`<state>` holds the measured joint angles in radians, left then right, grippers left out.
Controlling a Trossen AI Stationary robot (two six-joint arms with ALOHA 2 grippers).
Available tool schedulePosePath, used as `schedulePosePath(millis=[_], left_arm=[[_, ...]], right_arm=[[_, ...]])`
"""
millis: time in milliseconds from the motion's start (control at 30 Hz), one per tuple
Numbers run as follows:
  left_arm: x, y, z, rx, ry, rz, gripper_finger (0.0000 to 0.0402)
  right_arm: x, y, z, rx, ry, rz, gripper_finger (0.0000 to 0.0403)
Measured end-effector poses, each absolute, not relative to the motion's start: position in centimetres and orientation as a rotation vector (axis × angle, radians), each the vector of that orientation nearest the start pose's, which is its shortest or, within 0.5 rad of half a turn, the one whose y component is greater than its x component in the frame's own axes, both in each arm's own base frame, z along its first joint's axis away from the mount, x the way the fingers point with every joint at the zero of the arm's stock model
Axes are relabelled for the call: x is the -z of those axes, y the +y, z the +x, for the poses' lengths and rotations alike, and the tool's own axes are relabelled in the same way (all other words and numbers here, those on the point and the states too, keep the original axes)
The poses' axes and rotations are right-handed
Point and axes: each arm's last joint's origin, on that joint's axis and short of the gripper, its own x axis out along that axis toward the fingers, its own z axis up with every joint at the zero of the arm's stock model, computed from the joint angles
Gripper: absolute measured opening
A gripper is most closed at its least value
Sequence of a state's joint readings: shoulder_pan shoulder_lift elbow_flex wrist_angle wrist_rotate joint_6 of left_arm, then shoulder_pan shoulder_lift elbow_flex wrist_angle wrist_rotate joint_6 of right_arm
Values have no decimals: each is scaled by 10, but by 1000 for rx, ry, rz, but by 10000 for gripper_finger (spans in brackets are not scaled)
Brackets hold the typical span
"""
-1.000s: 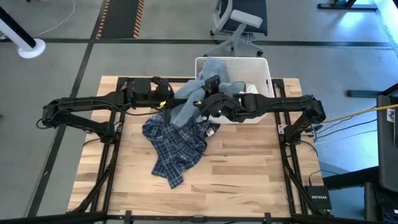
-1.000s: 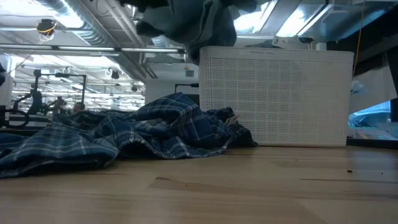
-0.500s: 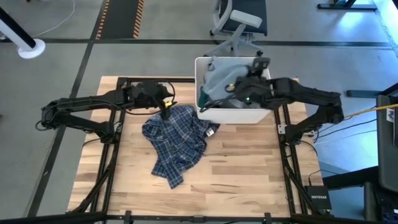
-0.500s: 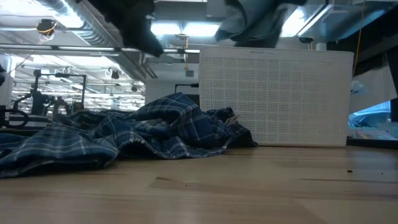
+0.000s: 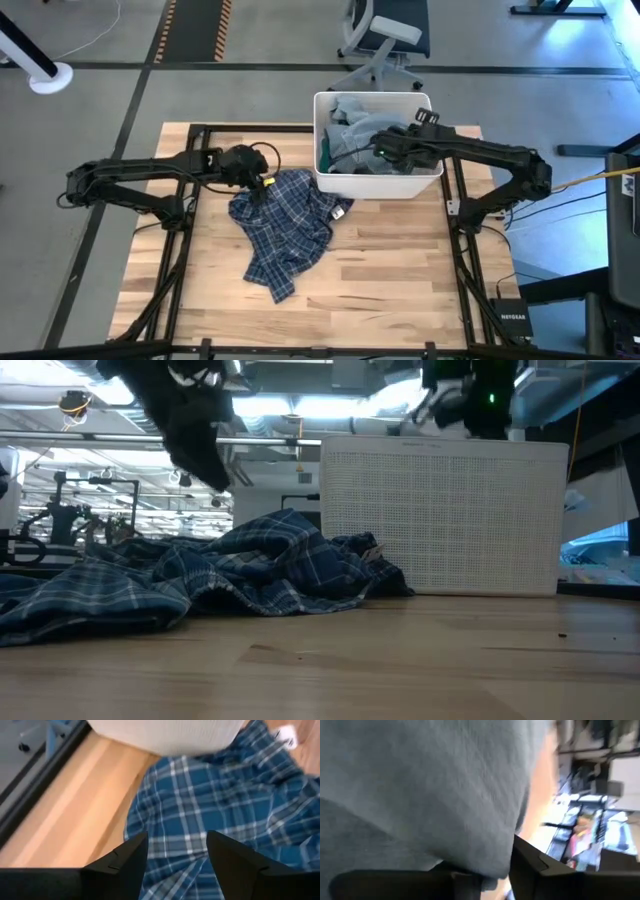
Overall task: Sort clothes
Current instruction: Put the blue denim pants into the white laundry bin
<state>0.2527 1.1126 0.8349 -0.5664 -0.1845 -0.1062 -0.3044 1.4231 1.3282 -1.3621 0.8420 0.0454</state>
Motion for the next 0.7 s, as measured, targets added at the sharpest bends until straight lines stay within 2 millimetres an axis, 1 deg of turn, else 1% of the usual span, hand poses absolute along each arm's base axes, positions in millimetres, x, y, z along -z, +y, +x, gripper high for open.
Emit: schedulePosePath(millis=[67,133,167,200,267,400,467,567,700], left_arm=[[-252,59,209,-447,852,-131,198],[-248,58,208,-417,863,-145,198],[-247,58,208,-396,866,-152,198],[-247,57,208,-377,867,-160,198],[-246,56,209,-356,868,-171,196],[-246,56,209,-345,866,-179,193],[-246,56,209,-345,867,-180,193],[-246,56,209,-346,866,-184,192],[-246,56,209,-344,868,-206,192]], right_arm=[[-302,-98,220,945,1487,-336,98],[-302,-100,218,939,1505,-320,123],[-307,-101,217,932,1502,-325,137],[-314,-100,216,926,1487,-332,150],[-336,-99,214,921,1414,-330,176],[-383,-94,206,882,1233,-256,225],[-400,-91,201,866,1159,-225,245],[-417,-87,194,831,1080,-178,268],[-422,-82,191,777,1032,-128,279]])
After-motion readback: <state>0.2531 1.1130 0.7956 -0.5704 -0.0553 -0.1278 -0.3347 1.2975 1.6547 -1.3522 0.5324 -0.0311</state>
